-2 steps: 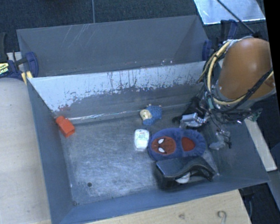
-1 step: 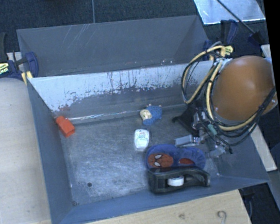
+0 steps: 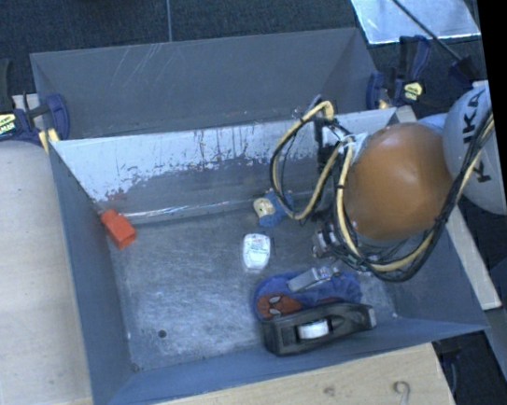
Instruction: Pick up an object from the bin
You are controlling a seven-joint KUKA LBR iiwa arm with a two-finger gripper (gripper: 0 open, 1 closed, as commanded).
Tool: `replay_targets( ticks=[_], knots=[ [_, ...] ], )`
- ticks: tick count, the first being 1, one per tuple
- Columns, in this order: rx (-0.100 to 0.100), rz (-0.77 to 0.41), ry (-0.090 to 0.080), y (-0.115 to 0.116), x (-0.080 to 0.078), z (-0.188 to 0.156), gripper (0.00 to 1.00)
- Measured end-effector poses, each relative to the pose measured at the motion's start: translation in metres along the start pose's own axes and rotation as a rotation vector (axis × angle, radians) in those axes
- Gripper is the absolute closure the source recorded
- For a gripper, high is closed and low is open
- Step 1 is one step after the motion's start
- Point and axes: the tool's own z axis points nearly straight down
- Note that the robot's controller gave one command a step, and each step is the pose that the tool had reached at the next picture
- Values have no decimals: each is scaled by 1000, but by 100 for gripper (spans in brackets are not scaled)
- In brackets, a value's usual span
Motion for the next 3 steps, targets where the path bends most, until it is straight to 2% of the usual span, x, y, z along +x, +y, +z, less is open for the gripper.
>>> replay_targets(
  ticks=[1, 2, 3],
  knots=[
    [8, -427, -4, -1, -64, -1, 0],
    [7, -429, -10, 0, -68, -1, 100],
    [-30, -426, -14, -8, -67, -28, 100]
  ],
)
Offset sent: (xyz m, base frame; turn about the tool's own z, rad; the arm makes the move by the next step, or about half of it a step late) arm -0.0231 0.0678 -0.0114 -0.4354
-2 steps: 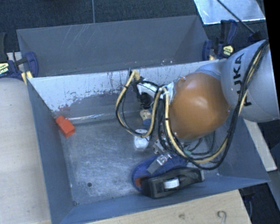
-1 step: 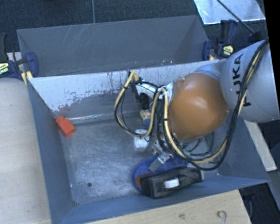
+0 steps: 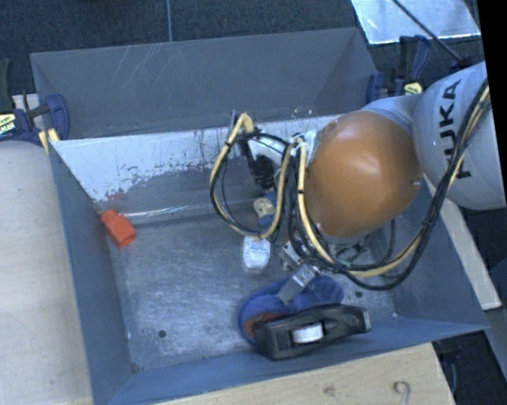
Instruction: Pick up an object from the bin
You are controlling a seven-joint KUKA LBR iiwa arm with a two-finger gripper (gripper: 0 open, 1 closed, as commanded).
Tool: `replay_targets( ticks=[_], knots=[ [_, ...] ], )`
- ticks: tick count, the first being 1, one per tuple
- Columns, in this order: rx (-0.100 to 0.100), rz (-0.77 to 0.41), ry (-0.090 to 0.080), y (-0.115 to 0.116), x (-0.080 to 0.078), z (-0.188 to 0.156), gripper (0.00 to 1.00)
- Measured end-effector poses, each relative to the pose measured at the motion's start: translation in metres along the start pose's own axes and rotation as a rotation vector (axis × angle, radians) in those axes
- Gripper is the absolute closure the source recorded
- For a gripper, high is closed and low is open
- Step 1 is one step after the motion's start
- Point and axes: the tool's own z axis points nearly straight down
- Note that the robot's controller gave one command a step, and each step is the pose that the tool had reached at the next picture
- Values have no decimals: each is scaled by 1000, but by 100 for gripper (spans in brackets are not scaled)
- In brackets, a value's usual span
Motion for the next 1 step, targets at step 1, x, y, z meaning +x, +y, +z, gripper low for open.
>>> replay_targets(
  ticks=[1],
  knots=[
    [-10, 2, -3, -3, 2, -30, 100]
  ],
)
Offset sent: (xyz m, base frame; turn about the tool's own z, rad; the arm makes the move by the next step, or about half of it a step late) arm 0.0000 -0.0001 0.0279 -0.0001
